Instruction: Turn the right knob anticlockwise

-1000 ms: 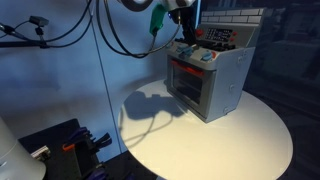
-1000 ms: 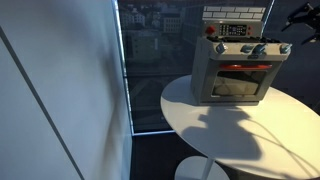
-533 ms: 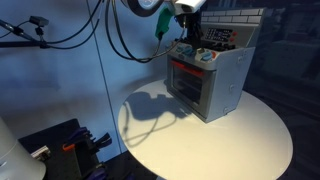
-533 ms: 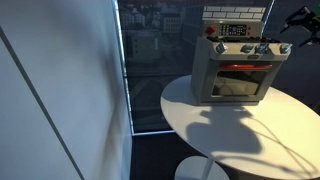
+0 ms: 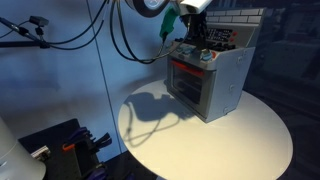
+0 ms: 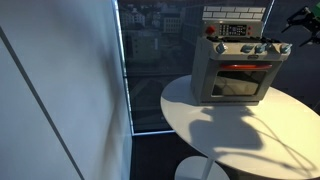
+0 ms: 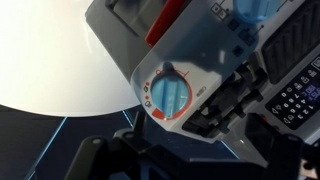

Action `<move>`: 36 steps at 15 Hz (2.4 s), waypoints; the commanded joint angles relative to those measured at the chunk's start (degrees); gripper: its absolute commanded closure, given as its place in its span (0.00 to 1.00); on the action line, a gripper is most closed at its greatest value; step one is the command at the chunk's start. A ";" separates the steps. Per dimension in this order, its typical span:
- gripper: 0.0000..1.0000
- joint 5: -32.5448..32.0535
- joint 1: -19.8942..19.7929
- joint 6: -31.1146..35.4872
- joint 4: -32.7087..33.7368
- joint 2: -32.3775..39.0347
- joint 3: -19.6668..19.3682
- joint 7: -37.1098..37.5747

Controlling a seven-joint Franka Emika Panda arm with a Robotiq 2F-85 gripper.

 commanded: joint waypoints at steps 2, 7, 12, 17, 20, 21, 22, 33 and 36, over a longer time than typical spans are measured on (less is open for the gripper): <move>0.00 -1.03 0.05 0.61 2.74 2.33 -0.42 2.57; 0.00 -0.20 0.30 1.59 3.46 3.41 -0.19 2.58; 0.00 0.08 0.53 3.02 3.73 4.37 -0.16 2.63; 0.00 0.36 0.59 3.32 4.05 5.14 -0.03 2.51; 0.00 0.36 0.73 3.38 4.25 5.39 0.04 2.57; 0.00 0.35 0.79 3.40 4.36 5.50 0.04 2.56; 0.00 0.30 0.85 3.41 4.52 5.65 0.04 2.61; 0.26 0.30 1.18 3.39 5.58 6.31 -0.02 2.73; 0.49 0.42 1.04 3.36 5.17 6.15 -0.33 2.75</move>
